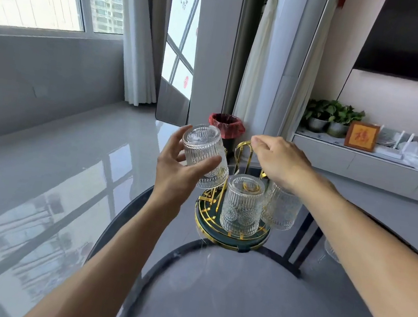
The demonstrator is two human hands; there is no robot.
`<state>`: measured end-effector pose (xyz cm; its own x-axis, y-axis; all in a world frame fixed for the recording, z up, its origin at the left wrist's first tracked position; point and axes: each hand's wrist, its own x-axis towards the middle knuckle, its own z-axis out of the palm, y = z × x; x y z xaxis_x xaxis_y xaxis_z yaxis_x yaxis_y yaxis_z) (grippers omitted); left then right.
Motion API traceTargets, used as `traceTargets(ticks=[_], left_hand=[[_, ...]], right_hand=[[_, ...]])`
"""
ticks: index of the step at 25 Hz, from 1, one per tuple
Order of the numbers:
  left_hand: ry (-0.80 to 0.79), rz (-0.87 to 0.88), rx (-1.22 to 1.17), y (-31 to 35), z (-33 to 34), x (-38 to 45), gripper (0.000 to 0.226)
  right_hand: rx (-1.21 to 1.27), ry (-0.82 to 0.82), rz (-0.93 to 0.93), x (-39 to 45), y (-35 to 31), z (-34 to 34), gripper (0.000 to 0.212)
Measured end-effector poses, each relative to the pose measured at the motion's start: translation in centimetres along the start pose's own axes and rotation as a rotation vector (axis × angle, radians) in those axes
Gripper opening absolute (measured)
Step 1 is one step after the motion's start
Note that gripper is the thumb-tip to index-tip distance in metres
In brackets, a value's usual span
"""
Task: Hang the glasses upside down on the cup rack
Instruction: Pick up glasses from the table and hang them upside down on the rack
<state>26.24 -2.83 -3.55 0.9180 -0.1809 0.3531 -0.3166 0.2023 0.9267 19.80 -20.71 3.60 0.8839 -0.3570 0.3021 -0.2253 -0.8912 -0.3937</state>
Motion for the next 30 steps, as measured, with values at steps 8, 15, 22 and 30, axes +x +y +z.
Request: traceTargets(ticks=[8,15,22,30], left_hand=[[-0.108,-0.034,0.325,-2.3,0.6,-0.3,0.083],[-0.169,-0.056,0.405,-4.5,-0.2,-1.1,0.08],[-0.228,-0.118,0.594,-3.7,-0.3,-2.3,0.11],[-0.164,0.183,0.771,3.2,3.5,-11.2,0.087]], right_hand=[[0.005,-0.003,-0.012,0.1,0.2,-0.1,0.046],[-0.006,0.003,-0.01,0.3,0.7,0.5,0.044],[0.06,-0.127,-0.015,-0.8,1.8,2.2,0.057],[0.326,0.094,-0.075,-16.8,6.8,1.0,0.044]])
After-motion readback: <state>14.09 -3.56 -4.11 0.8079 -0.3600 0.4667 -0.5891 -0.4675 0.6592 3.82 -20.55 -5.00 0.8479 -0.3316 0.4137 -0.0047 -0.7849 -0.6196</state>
